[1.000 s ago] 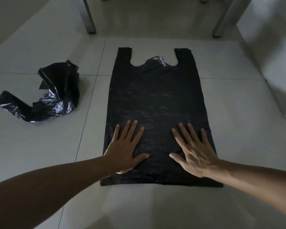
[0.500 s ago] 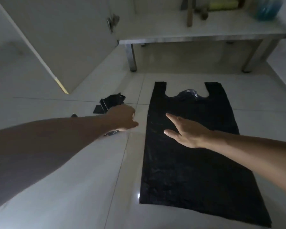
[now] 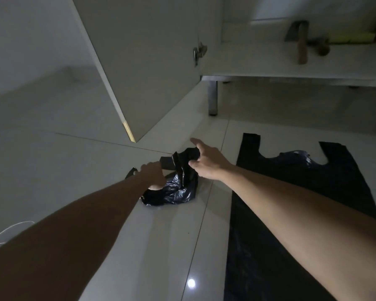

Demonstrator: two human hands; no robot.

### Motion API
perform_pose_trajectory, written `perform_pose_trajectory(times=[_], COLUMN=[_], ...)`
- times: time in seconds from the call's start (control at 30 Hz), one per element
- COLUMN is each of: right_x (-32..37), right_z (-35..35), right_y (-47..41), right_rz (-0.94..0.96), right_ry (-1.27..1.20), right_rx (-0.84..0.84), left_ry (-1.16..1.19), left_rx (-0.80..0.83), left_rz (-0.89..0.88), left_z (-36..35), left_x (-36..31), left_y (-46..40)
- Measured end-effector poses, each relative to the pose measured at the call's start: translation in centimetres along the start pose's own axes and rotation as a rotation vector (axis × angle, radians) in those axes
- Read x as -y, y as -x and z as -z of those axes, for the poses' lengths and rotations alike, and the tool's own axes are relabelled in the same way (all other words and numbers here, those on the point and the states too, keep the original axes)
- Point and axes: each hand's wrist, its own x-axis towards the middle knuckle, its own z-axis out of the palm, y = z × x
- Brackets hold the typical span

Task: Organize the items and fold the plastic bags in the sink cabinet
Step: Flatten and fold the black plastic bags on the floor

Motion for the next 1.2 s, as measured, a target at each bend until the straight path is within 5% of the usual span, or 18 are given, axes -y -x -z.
perform_pose_trajectory(times=[0.13, 0.37, 0.47, 0.6, 0.7, 0.87, 1.03, 1.2], right_x=[0.9, -1.9, -3.3, -4.9, -6.0, -7.4, -9.5, -12.3], right_z=[-1.1, -0.2, 1.1, 3.2, 5.4, 8.2, 9.0, 9.7], right_y=[-1.9, -0.1, 1.5, 2.8, 3.9, 7.0, 10.9, 14.6], right_rz=[-0.052, -0.141, -0.237, -0.359, -0.356, -0.33, -0.402, -0.566], right_ry=[0.028, -0.022, -0.18, -0.453, -0.591, -0.526, -0.576, -0.752], right_rx=[0.066, -0.112, -0.208, -0.36, -0.395, -0.37, -0.393, -0.518], left_ry=[-0.283, -0.513, -0.453, -0.073, 0.303, 0.491, 0.975, 0.952], left_rx=[0.028, -0.163, -0.337, -0.672, -0.539, -0.336, -0.159, -0.118], left_rz=[-0.036, -0.136, -0.206, -0.312, -0.229, -0.294, -0.158, -0.146], left_z=[-2.8, -5.2, -4.5, -2.6, -0.9, 1.2, 1.1, 0.5], left_x=[2.3, 4.4, 4.2, 2.9, 0.9, -2.0, -3.3, -3.4], left_y=[-0.7, 0.4, 1.1, 1.4, 2.2, 3.9, 5.7, 7.1])
